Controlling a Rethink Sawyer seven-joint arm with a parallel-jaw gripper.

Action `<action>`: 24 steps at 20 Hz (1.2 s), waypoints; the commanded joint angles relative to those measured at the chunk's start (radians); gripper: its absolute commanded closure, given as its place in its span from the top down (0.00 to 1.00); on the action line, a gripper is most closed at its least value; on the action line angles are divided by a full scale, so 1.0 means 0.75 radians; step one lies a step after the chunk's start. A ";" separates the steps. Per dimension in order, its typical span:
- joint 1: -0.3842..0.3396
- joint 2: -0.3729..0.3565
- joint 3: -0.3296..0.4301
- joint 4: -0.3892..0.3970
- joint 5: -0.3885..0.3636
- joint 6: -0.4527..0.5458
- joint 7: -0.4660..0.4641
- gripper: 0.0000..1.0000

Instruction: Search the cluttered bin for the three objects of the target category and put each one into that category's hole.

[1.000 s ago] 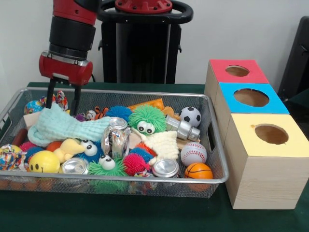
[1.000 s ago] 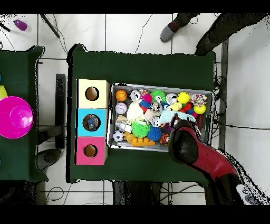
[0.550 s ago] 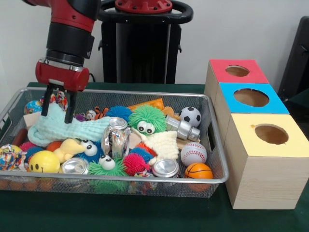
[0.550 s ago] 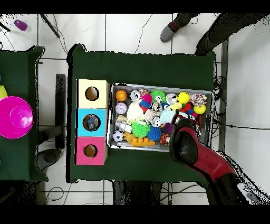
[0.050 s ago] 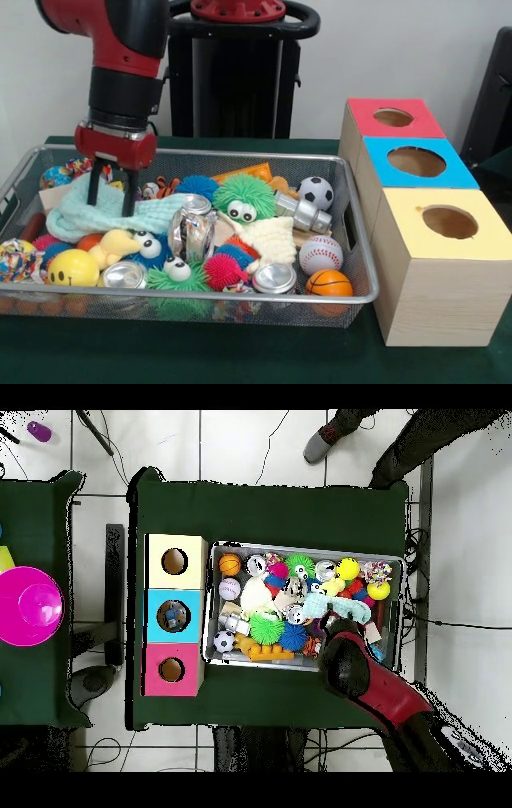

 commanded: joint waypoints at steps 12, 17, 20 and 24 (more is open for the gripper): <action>0.077 0.121 -0.097 -0.079 0.109 0.120 0.209 0.00; 0.117 0.115 -0.140 -0.113 0.080 0.189 0.144 0.00; 0.136 0.008 -0.169 -0.153 0.088 0.365 0.085 0.00; 0.182 -0.132 -0.234 -0.326 0.055 0.763 -0.050 0.00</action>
